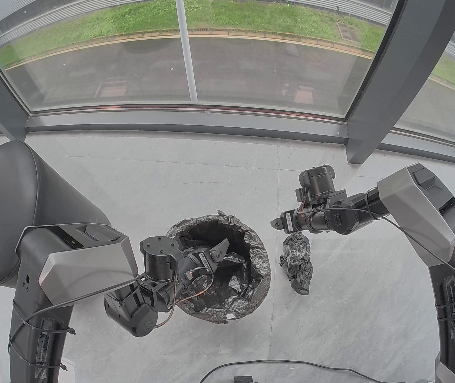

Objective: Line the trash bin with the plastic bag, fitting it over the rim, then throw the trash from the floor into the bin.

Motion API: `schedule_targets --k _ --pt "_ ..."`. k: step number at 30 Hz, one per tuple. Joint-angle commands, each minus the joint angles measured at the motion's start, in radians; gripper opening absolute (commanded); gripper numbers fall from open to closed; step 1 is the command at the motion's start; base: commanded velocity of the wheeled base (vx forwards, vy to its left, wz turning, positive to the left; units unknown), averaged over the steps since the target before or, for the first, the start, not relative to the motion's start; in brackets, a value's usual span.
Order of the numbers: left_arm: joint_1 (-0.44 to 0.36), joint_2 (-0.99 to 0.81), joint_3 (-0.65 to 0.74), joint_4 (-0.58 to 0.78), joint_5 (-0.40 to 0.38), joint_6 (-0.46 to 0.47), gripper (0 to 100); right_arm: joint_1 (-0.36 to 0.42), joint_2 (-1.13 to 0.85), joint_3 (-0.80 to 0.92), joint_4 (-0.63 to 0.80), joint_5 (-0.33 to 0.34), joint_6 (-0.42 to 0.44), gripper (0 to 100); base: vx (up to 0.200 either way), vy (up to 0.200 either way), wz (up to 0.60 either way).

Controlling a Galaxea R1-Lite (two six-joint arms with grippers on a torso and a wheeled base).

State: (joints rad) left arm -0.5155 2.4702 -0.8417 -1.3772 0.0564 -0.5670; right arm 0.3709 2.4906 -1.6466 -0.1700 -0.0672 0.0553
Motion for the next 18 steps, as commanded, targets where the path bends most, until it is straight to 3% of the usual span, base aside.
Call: schedule_targets --k 1,8,18 --pt "0.000 0.015 -0.002 -0.006 0.000 -0.002 100 0.000 0.001 0.001 0.000 0.000 0.000 100 0.000 0.000 0.00" --pt "-0.032 -0.116 0.081 -0.016 0.002 -0.028 100 0.003 -0.003 0.025 0.001 0.000 0.000 100 0.000 0.000 0.00" --pt "-0.057 -0.433 0.358 -0.052 -0.018 -0.082 100 -0.003 0.019 0.050 0.003 -0.016 -0.002 100 0.000 0.000 0.00"
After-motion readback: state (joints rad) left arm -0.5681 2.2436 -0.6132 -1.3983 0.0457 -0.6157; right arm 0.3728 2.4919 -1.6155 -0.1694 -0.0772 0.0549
